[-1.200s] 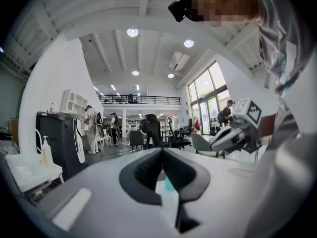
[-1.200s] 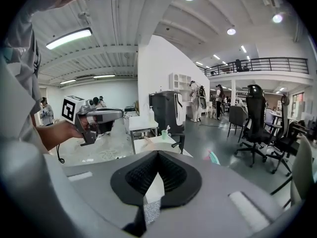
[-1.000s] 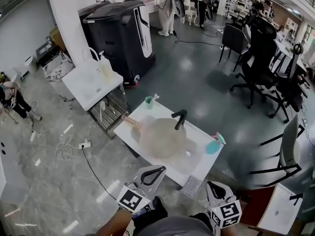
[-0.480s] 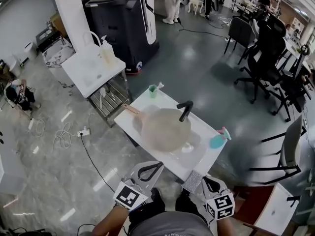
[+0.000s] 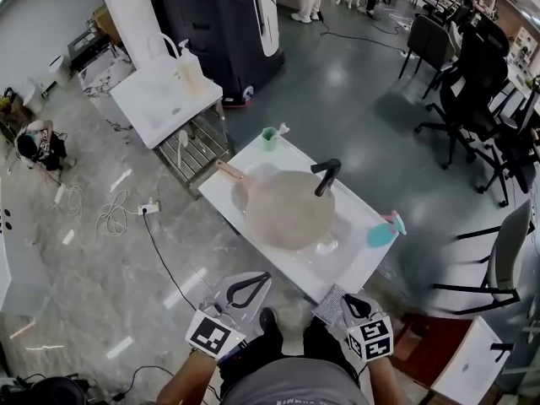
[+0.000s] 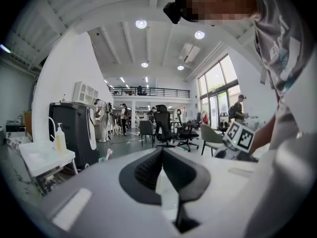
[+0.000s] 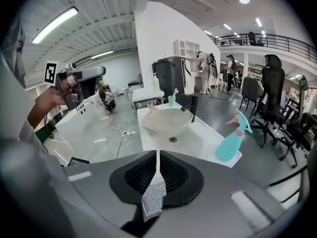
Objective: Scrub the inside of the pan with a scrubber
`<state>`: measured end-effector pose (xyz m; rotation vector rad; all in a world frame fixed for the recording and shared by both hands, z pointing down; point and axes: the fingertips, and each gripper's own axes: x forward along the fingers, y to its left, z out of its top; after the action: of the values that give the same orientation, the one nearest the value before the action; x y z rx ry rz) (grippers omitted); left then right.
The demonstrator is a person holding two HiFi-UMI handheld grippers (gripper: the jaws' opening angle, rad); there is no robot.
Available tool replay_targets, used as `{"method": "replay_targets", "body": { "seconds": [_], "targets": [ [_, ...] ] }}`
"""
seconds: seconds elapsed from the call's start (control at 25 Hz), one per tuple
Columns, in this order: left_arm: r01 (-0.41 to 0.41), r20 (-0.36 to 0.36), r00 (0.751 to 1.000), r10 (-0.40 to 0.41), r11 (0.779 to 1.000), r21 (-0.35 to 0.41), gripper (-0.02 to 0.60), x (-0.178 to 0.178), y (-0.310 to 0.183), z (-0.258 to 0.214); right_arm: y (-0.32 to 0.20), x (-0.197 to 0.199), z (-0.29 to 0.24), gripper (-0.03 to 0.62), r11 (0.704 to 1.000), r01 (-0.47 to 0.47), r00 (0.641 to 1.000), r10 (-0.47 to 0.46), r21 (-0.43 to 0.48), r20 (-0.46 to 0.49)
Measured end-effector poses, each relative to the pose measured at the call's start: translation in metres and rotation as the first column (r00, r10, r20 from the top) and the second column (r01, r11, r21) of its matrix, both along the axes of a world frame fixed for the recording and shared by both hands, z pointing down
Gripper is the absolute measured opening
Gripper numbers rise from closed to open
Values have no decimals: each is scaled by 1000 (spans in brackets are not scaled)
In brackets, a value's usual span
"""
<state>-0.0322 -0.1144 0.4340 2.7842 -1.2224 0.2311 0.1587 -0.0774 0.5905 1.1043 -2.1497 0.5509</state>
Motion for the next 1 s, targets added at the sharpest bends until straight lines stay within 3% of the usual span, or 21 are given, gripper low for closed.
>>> {"method": "replay_targets", "body": {
  "seconds": [0.48,1.0],
  "targets": [
    [53,19,998,-52,994,-96,2,-6,-4,41,-13,14,88,52,989,32,997,-42,-147,-64],
    [100,39,995,-95,981,-167,2,-11,-14,81,-16,28,168,138,947,124,979,-167,-297,-121]
  ]
}}
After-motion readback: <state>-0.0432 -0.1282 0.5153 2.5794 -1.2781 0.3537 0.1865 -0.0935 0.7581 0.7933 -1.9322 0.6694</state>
